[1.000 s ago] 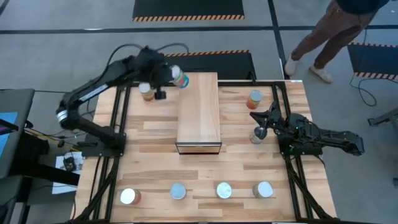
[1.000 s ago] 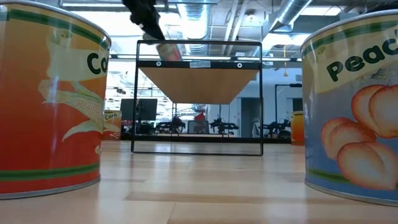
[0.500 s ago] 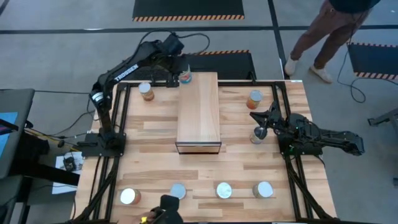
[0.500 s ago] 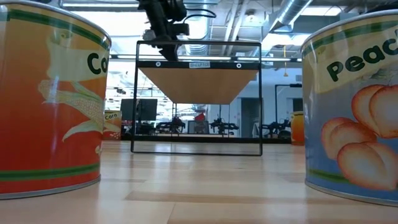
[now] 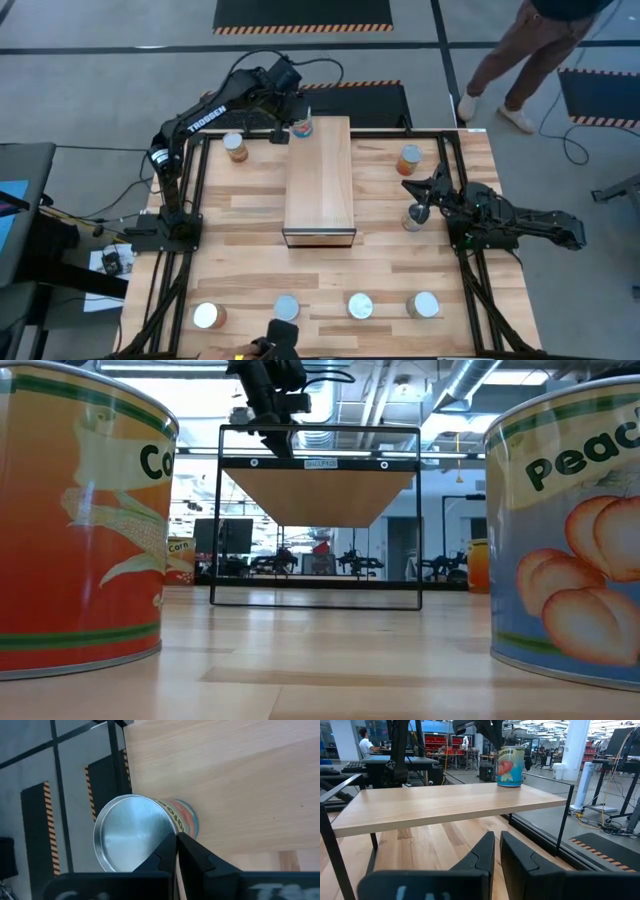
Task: Pick and place cans onto a shelf
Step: Put the top canned tomatoes on the shelf, then put the canned tomatoes on the shelf aligned with other canned tomatoes
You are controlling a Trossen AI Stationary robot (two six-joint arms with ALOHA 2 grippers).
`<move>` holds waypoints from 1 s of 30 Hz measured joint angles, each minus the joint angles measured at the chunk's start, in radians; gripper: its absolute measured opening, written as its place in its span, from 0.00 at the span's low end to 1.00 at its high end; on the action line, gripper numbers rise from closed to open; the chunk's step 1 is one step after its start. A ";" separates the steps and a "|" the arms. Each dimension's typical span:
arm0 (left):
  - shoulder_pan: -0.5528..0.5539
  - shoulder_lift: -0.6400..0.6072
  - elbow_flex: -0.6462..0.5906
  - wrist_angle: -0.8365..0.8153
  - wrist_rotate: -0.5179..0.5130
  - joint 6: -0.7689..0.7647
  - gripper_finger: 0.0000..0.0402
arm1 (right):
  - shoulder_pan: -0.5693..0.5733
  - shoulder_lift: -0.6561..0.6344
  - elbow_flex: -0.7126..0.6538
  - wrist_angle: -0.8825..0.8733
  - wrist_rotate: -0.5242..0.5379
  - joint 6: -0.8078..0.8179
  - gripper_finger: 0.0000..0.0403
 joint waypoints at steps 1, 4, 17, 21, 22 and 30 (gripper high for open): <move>-0.001 0.000 0.000 0.000 0.000 -0.002 0.00 | 0.000 0.000 0.000 0.000 0.000 0.000 0.14; -0.002 0.000 0.000 0.000 0.000 -0.017 0.00 | 0.000 0.000 0.000 0.000 0.000 0.000 0.14; -0.002 -0.001 -0.001 0.007 -0.007 -0.045 0.08 | 0.000 0.000 0.000 0.000 0.000 0.000 0.14; -0.003 -0.002 -0.001 0.012 -0.019 -0.057 0.13 | 0.000 0.000 0.000 0.000 0.000 0.000 0.14; -0.005 -0.002 -0.001 0.012 -0.026 -0.064 0.14 | 0.000 0.000 0.000 0.000 0.000 0.000 0.14; -0.039 -0.043 -0.002 0.017 -0.026 -0.067 0.15 | 0.000 0.000 0.000 0.000 0.000 0.000 0.14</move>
